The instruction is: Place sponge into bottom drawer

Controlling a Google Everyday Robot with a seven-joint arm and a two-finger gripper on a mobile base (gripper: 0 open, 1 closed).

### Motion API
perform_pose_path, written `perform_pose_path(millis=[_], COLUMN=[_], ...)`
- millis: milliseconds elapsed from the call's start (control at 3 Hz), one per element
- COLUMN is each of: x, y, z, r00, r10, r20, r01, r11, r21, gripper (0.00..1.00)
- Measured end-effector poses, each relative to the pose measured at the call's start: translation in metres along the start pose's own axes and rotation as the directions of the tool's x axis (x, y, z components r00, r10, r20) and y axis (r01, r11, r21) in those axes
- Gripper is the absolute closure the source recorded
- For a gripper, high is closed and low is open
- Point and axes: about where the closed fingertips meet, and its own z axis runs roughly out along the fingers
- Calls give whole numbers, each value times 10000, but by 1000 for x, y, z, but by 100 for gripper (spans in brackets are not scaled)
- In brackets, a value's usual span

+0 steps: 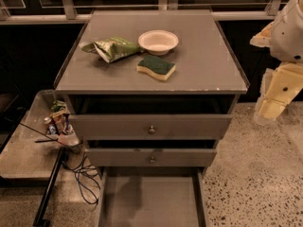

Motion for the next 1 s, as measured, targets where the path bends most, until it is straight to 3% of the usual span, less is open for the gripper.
perform_pose_path(millis=[333,667,1000], x=[0,-20,-52], y=[0,-21,-59], z=[0,9,21], r00=[10000,9992,9953], r10=[0,-387,-774], r20=[0,50,580], r01=[0,387,755], r11=[10000,9992,9966], r21=[1,39,331], gripper=[0,0,0])
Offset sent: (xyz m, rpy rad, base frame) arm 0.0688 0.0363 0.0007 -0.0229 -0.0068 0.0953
